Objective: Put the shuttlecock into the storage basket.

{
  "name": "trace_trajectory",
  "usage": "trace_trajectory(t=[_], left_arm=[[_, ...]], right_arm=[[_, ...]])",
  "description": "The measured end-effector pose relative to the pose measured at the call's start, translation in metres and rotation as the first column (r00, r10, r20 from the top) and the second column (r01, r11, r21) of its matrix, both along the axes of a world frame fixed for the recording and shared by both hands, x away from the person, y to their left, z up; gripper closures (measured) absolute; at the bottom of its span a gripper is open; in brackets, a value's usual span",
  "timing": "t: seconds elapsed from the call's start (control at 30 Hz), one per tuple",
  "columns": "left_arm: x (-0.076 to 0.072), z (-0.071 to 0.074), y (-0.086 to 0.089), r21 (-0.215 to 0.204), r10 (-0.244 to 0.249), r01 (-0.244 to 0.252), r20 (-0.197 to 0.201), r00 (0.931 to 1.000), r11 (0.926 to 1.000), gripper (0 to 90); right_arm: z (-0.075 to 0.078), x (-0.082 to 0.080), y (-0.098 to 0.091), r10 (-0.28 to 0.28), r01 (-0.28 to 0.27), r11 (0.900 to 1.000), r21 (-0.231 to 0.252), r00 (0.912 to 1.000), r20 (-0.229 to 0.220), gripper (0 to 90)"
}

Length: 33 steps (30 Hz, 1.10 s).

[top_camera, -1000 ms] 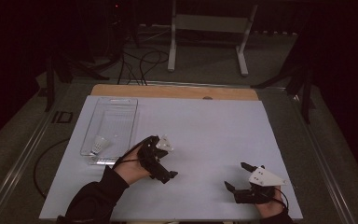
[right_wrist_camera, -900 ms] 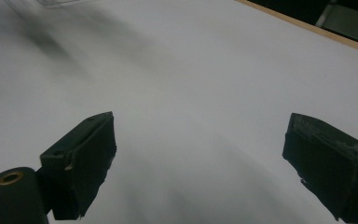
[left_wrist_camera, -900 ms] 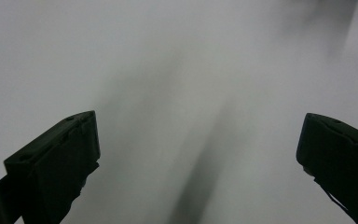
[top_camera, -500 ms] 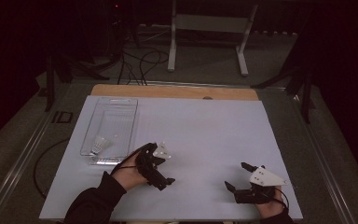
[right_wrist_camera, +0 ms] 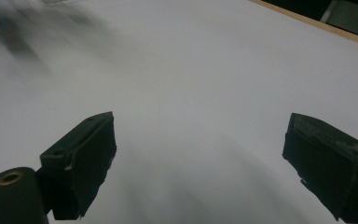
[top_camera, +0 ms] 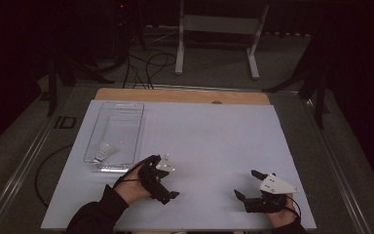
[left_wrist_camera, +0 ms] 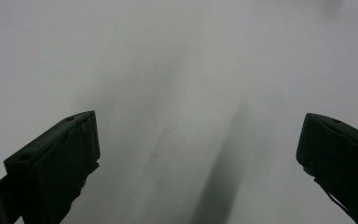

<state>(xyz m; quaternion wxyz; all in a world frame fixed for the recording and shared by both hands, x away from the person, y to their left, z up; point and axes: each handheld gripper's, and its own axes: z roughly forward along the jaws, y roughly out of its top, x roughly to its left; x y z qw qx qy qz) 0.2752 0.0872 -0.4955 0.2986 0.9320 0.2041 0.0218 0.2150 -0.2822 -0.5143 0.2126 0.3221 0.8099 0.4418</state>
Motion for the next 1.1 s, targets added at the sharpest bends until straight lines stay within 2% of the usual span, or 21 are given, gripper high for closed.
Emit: trace_trajectory(t=[0.2, 0.67, 0.73, 1.1], left_arm=[[-0.005, -0.005, 0.009, -0.015, 0.010, -0.011, -0.019, 0.9998, 0.9998, 0.3], [-0.022, -0.010, 0.033, -0.005, 0.051, -0.051, -0.005, 0.9987, 0.9987, 0.3], [-0.024, -0.012, 0.037, -0.008, 0.073, -0.073, -0.007, 0.9973, 0.9973, 0.3], [-0.033, -0.018, 0.057, -0.036, 0.103, -0.103, -0.013, 0.9946, 0.9940, 0.3]], right_arm=[[0.000, 0.000, 0.000, 0.000, 0.000, 1.0000, 0.001, 1.0000, 0.000, 9.1], [0.000, 0.000, 0.001, 0.001, -0.001, 1.0000, -0.003, 1.0000, 0.002, 9.1], [0.001, 0.000, 0.001, 0.001, -0.001, 1.0000, -0.004, 1.0000, 0.002, 9.1], [0.001, 0.000, 0.001, 0.001, -0.001, 1.0000, -0.006, 1.0000, 0.000, 9.1]])
